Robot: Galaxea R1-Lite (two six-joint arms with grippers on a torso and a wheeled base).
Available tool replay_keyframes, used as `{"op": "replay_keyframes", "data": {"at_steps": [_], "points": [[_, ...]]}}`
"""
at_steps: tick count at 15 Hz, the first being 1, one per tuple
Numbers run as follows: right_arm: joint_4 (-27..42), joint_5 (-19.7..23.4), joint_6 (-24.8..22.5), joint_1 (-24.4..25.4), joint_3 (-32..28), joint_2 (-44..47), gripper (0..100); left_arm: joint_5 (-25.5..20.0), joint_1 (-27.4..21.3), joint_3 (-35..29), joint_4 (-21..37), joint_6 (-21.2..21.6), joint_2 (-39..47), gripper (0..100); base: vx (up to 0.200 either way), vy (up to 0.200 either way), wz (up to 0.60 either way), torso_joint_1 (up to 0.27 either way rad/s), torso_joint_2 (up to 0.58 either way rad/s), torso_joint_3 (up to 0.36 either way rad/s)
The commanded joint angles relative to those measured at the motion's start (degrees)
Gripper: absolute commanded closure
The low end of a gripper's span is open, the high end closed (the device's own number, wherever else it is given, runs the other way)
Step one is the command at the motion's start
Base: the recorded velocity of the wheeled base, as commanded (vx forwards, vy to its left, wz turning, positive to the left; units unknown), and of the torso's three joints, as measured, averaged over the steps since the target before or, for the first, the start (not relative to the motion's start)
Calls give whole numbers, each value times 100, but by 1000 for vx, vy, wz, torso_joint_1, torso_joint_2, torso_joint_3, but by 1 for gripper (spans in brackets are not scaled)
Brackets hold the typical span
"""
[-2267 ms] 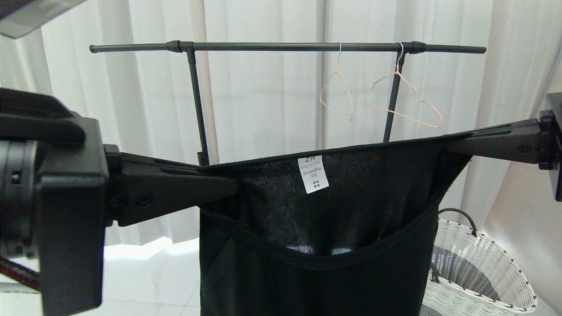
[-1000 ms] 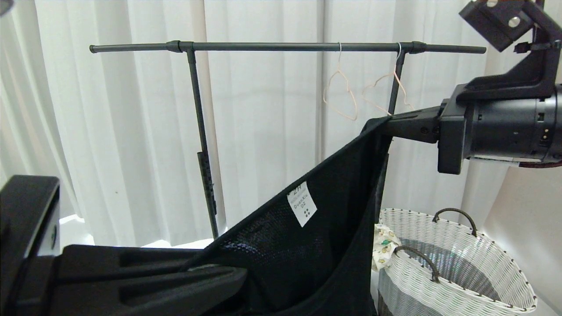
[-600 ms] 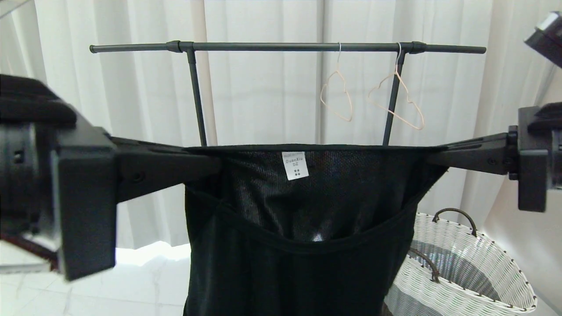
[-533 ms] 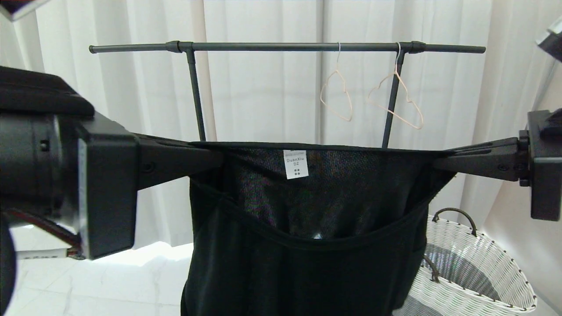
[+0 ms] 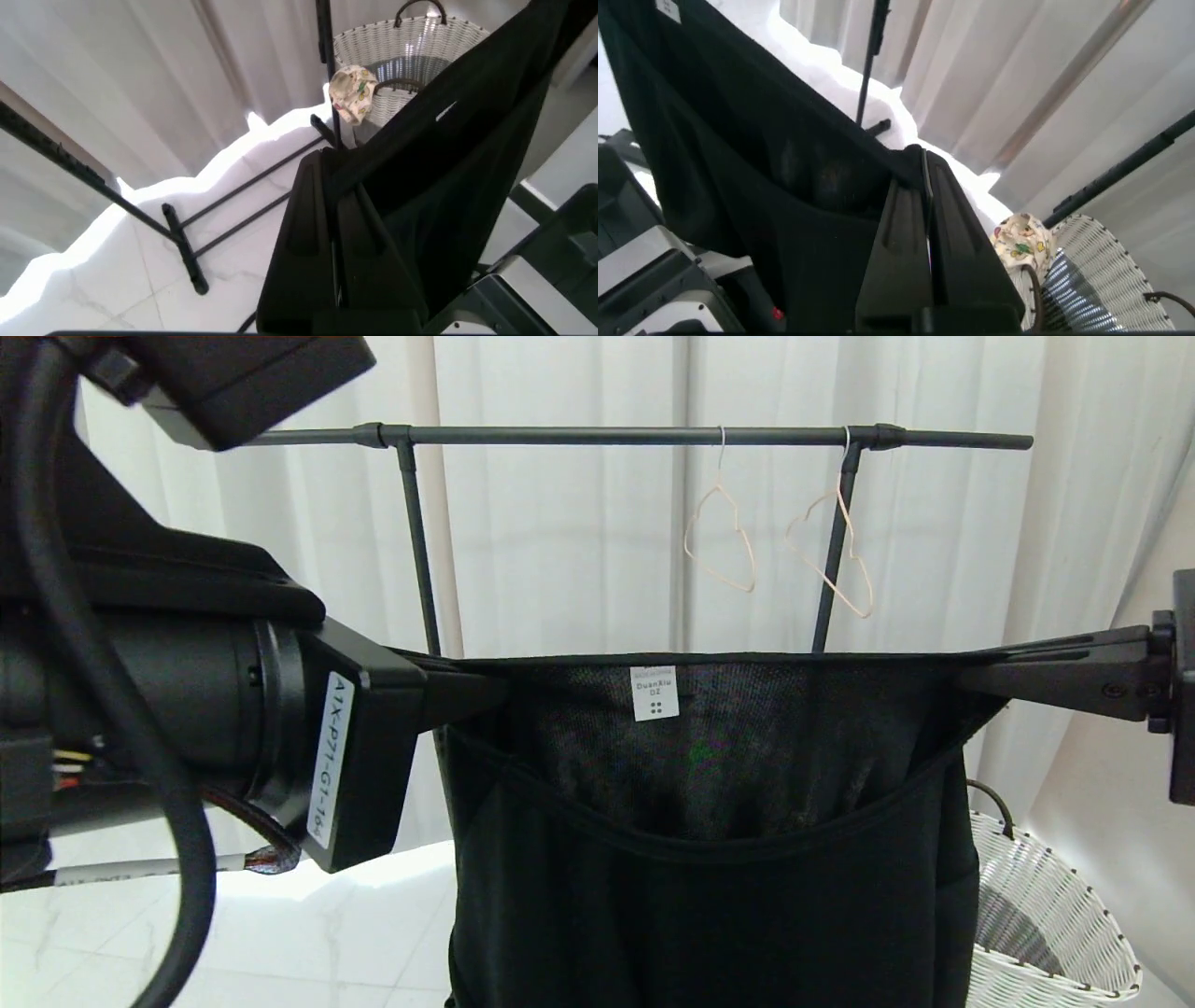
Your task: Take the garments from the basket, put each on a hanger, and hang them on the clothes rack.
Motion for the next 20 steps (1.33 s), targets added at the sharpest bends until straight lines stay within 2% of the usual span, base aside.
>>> {"op": "replay_keyframes", "data": {"at_steps": [1, 2, 3, 6, 8, 9, 12, 13, 14, 16, 17, 18, 20], "points": [[3, 0, 1, 3, 2, -30, 100, 6, 2, -17, 3, -4, 28, 100, 0, 0, 0, 0, 0, 0], [21, 0, 1, 3, 37, -39, 100, 6, 2, -17, -6, -4, 19, 100, 0, 0, 0, 0, 0, 0], [12, -9, 1, 3, 90, -47, 0, 14, 2, -17, -6, -4, 19, 100, 0, 0, 0, 0, 0, 0], [12, 0, -43, 3, 459, -355, 0, 50, 37, 1, -41, -4, 37, 100, 0, 0, 0, 0, 0, 0], [21, -9, -25, -41, 775, -707, 0, 304, 143, 36, -41, -4, 107, 100, 0, 0, 0, 0, 0, 0], [126, -176, -16, -384, 890, -830, 0, 436, 143, 98, -41, -4, 90, 100, 0, 0, 0, 0, 0, 0], [1163, -1486, -131, -1913, 916, -891, 0, 744, 292, 397, -41, 5, -148, 100, 0, 0, 0, 0, 0, 0], [1277, -1600, -166, -2124, 934, -909, 0, 823, 345, 467, -41, 5, -183, 100, 0, 0, 0, 0, 0, 0], [1409, -1758, -289, -2555, 1013, -926, 0, 1008, 485, 678, -41, 58, -324, 100, 0, 0, 0, 0, 0, 0], [1409, -1776, -649, -3153, 1276, -1067, 0, 1157, 872, 1205, -41, 418, -737, 100, 0, 0, 0, 0, 0, 0], [1409, -1776, -737, -3232, 1347, -1128, 0, 1157, 951, 1319, -41, 568, -842, 100, 0, 0, 0, 0, 0, 0], [1392, -1784, -869, -3346, 1496, -1208, 0, 1139, 1083, 1583, -41, 946, -1071, 100, 0, 0, 0, 0, 0, 0], [1251, -1767, -869, -3372, 1619, -1234, 0, 1131, 1127, 1803, -76, 1060, -1211, 100, 0, 0, 0, 0, 0, 0]]}}
